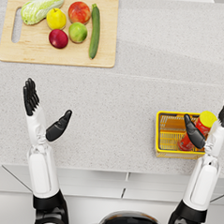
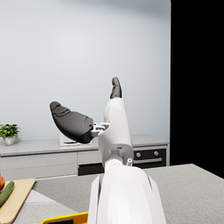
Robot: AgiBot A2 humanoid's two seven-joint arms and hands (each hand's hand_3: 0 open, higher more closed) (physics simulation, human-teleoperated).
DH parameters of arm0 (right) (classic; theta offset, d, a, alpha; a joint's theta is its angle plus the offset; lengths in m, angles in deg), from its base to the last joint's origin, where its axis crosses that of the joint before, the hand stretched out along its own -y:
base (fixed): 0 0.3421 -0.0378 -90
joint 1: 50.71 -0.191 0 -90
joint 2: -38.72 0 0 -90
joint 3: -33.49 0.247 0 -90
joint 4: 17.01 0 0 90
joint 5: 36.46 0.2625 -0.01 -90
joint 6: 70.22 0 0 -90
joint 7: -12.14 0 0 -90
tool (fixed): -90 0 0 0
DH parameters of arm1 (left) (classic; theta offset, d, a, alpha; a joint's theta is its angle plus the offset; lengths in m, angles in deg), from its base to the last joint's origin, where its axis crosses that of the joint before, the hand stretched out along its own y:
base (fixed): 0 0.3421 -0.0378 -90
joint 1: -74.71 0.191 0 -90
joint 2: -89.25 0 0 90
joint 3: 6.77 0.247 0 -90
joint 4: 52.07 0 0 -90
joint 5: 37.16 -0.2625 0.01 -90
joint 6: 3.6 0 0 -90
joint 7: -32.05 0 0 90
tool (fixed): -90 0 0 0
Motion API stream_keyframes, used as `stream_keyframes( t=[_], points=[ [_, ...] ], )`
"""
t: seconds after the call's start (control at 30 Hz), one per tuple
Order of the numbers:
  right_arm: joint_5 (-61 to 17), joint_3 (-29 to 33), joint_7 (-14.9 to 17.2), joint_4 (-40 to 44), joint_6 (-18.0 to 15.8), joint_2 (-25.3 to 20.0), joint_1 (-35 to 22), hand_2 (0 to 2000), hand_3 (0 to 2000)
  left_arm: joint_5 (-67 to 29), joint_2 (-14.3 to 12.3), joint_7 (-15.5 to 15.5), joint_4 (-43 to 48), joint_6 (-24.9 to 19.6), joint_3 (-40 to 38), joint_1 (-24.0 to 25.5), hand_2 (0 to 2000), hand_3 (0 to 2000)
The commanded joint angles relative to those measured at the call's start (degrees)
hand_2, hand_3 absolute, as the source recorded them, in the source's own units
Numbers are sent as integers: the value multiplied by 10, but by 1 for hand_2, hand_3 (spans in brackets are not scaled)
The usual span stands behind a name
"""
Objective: Pick up the red potato chip and place it into the yellow basket
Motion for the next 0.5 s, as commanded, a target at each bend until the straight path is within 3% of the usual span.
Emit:
stream_keyframes(
  t=[0.03,0.5],
  points=[
    [0,14,-4,10,2,8,-22,0,0,0,7,0,-31,0,-21,-27,0,0],
    [0,6,-14,17,6,6,-5,0,0,0,4,0,-57,0,-36,-10,0,0]
  ],
)
